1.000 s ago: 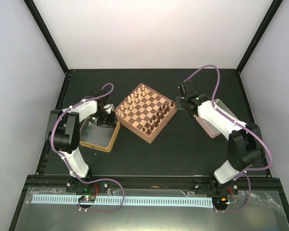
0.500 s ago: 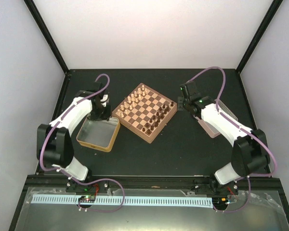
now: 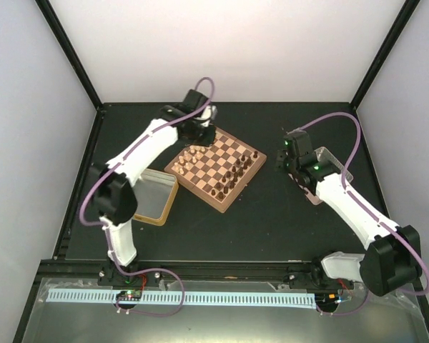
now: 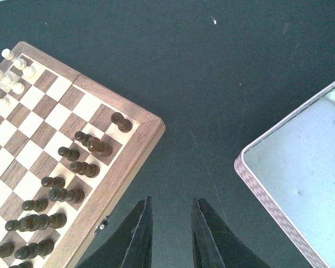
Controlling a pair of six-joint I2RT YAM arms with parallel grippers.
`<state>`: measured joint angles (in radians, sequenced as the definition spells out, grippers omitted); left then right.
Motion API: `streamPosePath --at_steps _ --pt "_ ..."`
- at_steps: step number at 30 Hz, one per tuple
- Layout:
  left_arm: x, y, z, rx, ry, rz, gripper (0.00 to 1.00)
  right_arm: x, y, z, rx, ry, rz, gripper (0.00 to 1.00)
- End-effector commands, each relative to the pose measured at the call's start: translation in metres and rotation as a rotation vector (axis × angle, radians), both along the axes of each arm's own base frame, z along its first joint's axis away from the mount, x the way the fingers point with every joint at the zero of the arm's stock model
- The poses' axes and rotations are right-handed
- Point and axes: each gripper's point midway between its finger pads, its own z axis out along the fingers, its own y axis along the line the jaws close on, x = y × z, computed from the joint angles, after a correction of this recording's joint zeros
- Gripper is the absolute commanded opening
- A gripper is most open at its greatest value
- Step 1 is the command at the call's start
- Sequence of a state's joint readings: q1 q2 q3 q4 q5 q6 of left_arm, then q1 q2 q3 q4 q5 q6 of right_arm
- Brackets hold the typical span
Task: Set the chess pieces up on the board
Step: Place the chess piece on the chessboard.
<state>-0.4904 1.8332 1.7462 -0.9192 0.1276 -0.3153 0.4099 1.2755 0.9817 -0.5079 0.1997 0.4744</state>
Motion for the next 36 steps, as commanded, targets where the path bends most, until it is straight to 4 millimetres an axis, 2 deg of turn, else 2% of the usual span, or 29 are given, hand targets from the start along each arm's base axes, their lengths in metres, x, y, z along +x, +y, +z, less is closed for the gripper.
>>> streamPosePath --at_steps 1,7,14,17,25,36 --pt "0.024 -0.052 -0.012 -0.017 -0.022 -0.082 0.10 -0.001 -0.002 0.015 0.020 -0.064 0.016 0.21" --pt "0.052 -0.108 -0.028 -0.116 -0.040 -0.169 0.11 -0.012 -0.003 0.015 0.030 -0.072 0.043 0.21" --pt "0.067 -0.137 -0.059 -0.178 -0.012 -0.205 0.12 -0.023 -0.006 0.009 0.022 -0.065 0.063 0.21" --pt "0.072 -0.149 -0.066 -0.218 -0.023 -0.218 0.12 -0.026 -0.007 0.006 0.014 -0.054 0.066 0.21" --pt "0.072 -0.165 -0.089 -0.246 0.004 -0.240 0.14 -0.030 -0.009 0.001 0.010 -0.046 0.066 0.22" --pt "0.076 -0.164 -0.120 -0.209 0.023 -0.228 0.15 -0.028 -0.008 -0.002 0.003 -0.035 0.072 0.22"
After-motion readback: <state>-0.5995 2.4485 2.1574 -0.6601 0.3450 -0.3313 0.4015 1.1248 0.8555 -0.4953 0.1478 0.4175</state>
